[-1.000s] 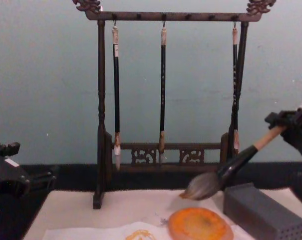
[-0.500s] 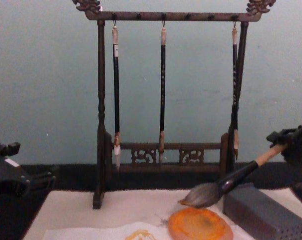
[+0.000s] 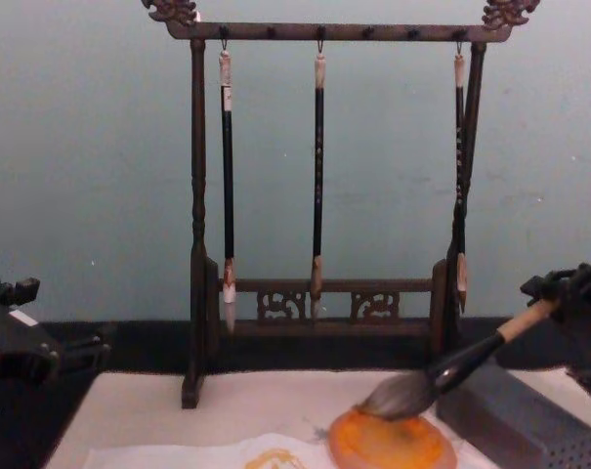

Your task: Pick up the brush from the inkstone, write on the paper, then place the brush back to its original position.

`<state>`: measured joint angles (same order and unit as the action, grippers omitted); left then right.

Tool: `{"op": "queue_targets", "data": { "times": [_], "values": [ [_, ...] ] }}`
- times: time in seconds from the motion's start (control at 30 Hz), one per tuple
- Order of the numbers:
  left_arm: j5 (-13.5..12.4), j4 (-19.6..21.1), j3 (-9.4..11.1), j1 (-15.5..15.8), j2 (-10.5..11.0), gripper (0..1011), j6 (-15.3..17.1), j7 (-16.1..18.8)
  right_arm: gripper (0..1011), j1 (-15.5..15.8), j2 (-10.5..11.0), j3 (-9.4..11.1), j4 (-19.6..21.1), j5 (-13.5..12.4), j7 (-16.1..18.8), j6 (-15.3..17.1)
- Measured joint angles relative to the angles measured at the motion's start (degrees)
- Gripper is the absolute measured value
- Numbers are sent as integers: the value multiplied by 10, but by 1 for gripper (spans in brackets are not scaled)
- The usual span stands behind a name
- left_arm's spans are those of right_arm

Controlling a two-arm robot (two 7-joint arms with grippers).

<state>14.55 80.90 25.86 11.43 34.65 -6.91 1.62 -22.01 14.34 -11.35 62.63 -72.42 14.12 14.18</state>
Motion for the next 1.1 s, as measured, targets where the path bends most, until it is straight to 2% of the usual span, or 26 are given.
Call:
{"op": "queue_targets", "data": {
  "times": [1.1],
  "values": [
    [0, 0, 0, 0, 0, 1001, 0, 0, 163, -5, 15, -46, -5, -35, -25, -16]
  ]
}}
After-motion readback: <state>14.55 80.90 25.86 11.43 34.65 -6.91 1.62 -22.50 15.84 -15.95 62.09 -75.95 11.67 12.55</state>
